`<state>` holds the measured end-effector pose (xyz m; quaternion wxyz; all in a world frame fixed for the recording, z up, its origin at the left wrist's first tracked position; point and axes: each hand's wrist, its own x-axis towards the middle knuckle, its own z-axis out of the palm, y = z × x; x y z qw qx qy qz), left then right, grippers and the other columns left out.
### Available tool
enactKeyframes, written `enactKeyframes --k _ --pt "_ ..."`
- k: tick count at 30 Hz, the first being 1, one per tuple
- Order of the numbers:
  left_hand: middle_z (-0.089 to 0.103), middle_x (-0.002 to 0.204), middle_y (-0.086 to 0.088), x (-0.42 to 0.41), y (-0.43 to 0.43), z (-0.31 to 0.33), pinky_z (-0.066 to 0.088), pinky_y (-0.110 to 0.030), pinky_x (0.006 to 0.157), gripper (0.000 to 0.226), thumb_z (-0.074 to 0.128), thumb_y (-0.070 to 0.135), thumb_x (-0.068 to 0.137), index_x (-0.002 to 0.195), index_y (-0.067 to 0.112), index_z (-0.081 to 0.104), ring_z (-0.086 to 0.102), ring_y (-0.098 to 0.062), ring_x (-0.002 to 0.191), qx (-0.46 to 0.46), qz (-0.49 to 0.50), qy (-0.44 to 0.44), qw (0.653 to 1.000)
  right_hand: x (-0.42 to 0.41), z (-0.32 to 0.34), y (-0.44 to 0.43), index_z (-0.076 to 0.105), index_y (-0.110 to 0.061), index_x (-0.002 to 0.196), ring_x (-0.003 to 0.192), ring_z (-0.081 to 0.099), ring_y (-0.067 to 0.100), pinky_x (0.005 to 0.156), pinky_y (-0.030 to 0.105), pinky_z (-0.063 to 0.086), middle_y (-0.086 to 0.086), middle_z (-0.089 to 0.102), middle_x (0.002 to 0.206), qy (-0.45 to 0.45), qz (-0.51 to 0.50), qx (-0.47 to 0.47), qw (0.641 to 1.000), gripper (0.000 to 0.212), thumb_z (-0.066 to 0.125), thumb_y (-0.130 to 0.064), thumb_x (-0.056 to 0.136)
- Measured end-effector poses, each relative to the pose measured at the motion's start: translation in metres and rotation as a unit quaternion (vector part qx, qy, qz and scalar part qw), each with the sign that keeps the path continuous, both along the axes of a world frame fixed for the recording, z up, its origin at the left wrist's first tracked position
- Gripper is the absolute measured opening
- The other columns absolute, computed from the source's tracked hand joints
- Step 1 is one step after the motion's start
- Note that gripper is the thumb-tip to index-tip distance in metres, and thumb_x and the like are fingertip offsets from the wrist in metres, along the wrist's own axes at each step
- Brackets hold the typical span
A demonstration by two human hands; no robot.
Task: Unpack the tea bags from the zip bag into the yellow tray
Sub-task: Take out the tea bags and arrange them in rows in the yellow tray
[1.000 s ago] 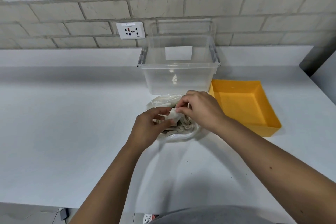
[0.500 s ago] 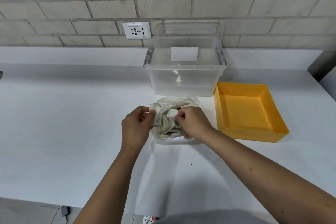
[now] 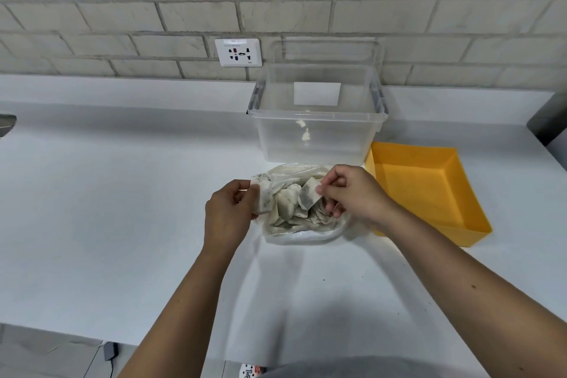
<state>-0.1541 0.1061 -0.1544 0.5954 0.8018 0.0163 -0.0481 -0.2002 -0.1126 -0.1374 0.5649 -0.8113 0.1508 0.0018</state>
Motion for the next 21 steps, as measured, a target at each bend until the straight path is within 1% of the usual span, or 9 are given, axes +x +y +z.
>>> enactKeyframes --k 3,5,7,8,10,12,14,16,21 --pt "0.073 0.074 -0.004 -0.002 -0.005 0.000 0.062 -0.033 0.069 0.013 0.062 0.019 0.096 0.093 0.015 0.075 0.073 -0.025 0.075 -0.025 -0.001 0.041 0.999 -0.001 0.006 -0.006 0.057 0.003 0.092 0.054 0.062 0.022 0.050 0.031 0.055 0.012 0.062 0.064 -0.007 -0.003 0.103 0.995 0.012 0.067 -0.003 0.088" --pt "0.075 0.082 -0.009 -0.005 -0.009 0.001 0.061 -0.028 0.062 0.015 0.062 0.016 0.095 0.093 0.009 0.075 0.073 -0.023 0.072 -0.053 -0.009 0.093 0.994 -0.003 0.007 -0.006 0.056 0.001 0.092 0.062 0.066 0.024 0.055 0.029 0.058 0.016 0.064 0.071 -0.039 -0.006 0.135 0.990 0.010 0.066 -0.002 0.089" --pt "0.076 0.079 -0.009 -0.008 -0.015 0.004 0.061 -0.026 0.060 0.016 0.062 0.013 0.095 0.086 0.008 0.074 0.073 -0.019 0.063 -0.085 -0.027 0.150 0.985 -0.005 0.005 -0.002 0.056 0.000 0.089 0.074 0.072 0.026 0.065 0.030 0.060 0.019 0.068 0.080 -0.092 -0.001 0.125 0.988 0.010 0.066 -0.002 0.088" --pt "0.076 0.077 -0.008 -0.009 -0.018 0.005 0.061 -0.026 0.060 0.016 0.062 0.012 0.096 0.087 0.007 0.074 0.072 -0.019 0.061 -0.104 -0.037 0.175 0.978 -0.007 0.002 0.001 0.057 -0.002 0.087 0.079 0.073 0.024 0.069 0.031 0.060 0.017 0.070 0.083 -0.120 0.007 0.094 0.988 0.011 0.068 -0.004 0.087" --pt "0.077 0.077 -0.010 -0.010 -0.023 0.006 0.062 -0.028 0.062 0.014 0.062 0.012 0.096 0.094 0.003 0.073 0.073 -0.021 0.062 -0.137 -0.049 0.213 0.966 -0.012 -0.003 0.008 0.061 -0.007 0.086 0.084 0.072 0.018 0.075 0.032 0.059 0.006 0.072 0.086 -0.174 0.041 -0.018 0.984 0.010 0.071 -0.009 0.086" --pt "0.077 0.081 -0.011 -0.009 -0.025 0.005 0.063 -0.029 0.065 0.016 0.061 0.012 0.096 0.098 0.001 0.073 0.073 -0.023 0.066 -0.156 -0.056 0.227 0.960 -0.017 -0.008 0.014 0.064 -0.010 0.088 0.088 0.068 0.015 0.077 0.035 0.056 0.001 0.071 0.091 -0.220 0.094 -0.126 0.963 0.007 0.071 -0.011 0.087" --pt "0.078 0.088 -0.013 -0.009 -0.026 0.004 0.063 -0.028 0.068 0.019 0.058 0.011 0.096 0.101 0.002 0.074 0.074 -0.023 0.072 -0.171 -0.069 0.225 0.957 -0.020 -0.015 0.017 0.065 -0.010 0.090 0.090 0.065 0.016 0.077 0.038 0.053 0.002 0.069 0.094 -0.240 0.129 -0.190 0.943 0.006 0.069 -0.012 0.087" --pt "0.078 0.091 -0.013 -0.009 -0.025 0.004 0.063 -0.028 0.070 0.022 0.054 0.010 0.098 0.103 0.002 0.074 0.075 -0.023 0.076 -0.186 -0.074 0.224 0.954 -0.021 -0.020 0.017 0.063 -0.010 0.091 0.089 0.064 0.019 0.075 0.041 0.053 0.002 0.067 0.096 -0.244 0.138 -0.224 0.933 0.007 0.068 -0.015 0.088" --pt "0.078 0.094 -0.015 -0.012 -0.026 0.003 0.063 -0.031 0.074 0.027 0.049 0.011 0.099 0.101 0.000 0.073 0.075 -0.027 0.080 -0.208 -0.072 0.227 0.949 -0.022 -0.025 0.021 0.061 -0.010 0.086 0.090 0.064 0.023 0.075 0.042 0.053 0.005 0.066 0.097 -0.246 0.132 -0.252 0.927 0.008 0.068 -0.013 0.088"
